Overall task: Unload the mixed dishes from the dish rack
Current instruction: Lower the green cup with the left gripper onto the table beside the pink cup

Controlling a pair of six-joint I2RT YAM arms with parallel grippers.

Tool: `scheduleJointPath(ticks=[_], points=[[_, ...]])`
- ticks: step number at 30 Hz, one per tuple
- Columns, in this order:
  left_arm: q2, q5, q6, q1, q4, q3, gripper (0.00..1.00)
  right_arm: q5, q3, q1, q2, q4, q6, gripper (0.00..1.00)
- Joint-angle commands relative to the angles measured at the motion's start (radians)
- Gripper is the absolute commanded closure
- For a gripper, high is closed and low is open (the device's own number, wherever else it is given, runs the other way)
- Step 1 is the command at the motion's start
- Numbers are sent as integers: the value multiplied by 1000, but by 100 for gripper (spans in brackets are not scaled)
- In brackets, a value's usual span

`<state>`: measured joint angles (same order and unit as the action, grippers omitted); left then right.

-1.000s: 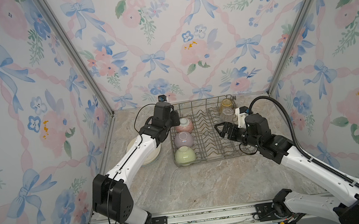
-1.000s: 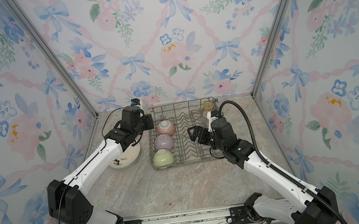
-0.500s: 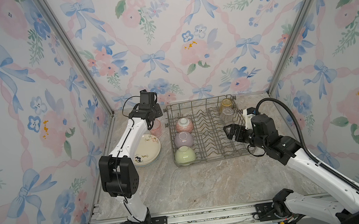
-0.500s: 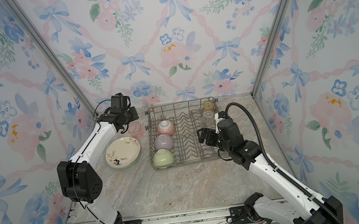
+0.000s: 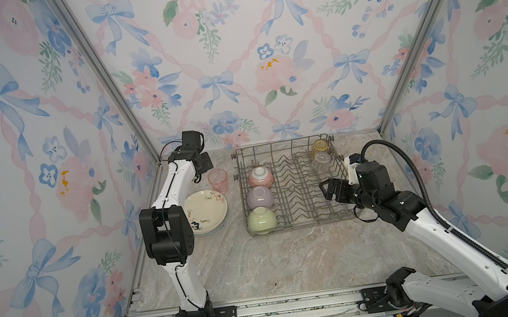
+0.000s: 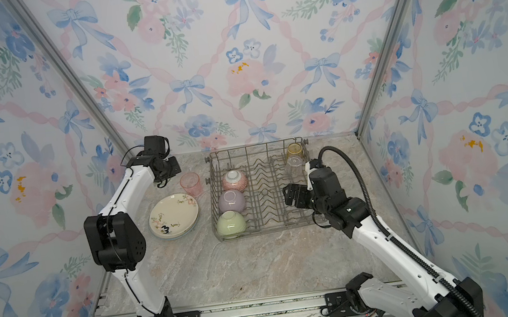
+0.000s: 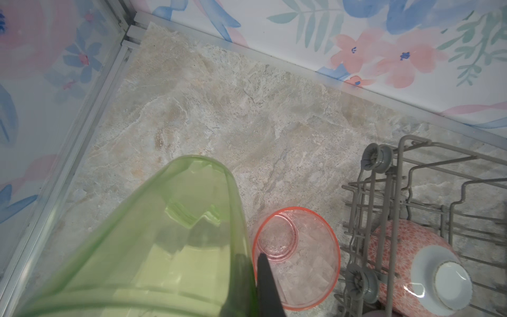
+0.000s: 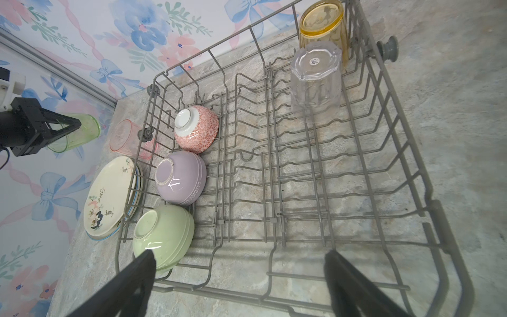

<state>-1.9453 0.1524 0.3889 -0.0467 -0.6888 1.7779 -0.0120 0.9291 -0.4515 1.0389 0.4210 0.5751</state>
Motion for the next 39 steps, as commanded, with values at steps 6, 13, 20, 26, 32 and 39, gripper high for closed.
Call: scheduleJointPath(ticks=[6, 13, 20, 26, 32, 39], points=[[-75, -77, -94, 40, -112, 84, 100, 29, -12, 13, 34, 17, -24, 3], [-161, -62, -123, 55, -166, 146, 100, 61, -12, 13, 63, 12, -23, 3], [-222, -58, -147, 62, -189, 211, 100, 57, -13, 12, 50, 29, -35, 3], [-246, -71, -165, 72, -197, 219, 100, 41, -24, 14, 43, 43, -38, 3], [-265, -77, -179, 71, -206, 218, 100, 50, -30, 11, 49, 37, -27, 3], [-268, -85, -189, 72, -206, 215, 100, 49, -32, 0, 52, 32, -22, 3]])
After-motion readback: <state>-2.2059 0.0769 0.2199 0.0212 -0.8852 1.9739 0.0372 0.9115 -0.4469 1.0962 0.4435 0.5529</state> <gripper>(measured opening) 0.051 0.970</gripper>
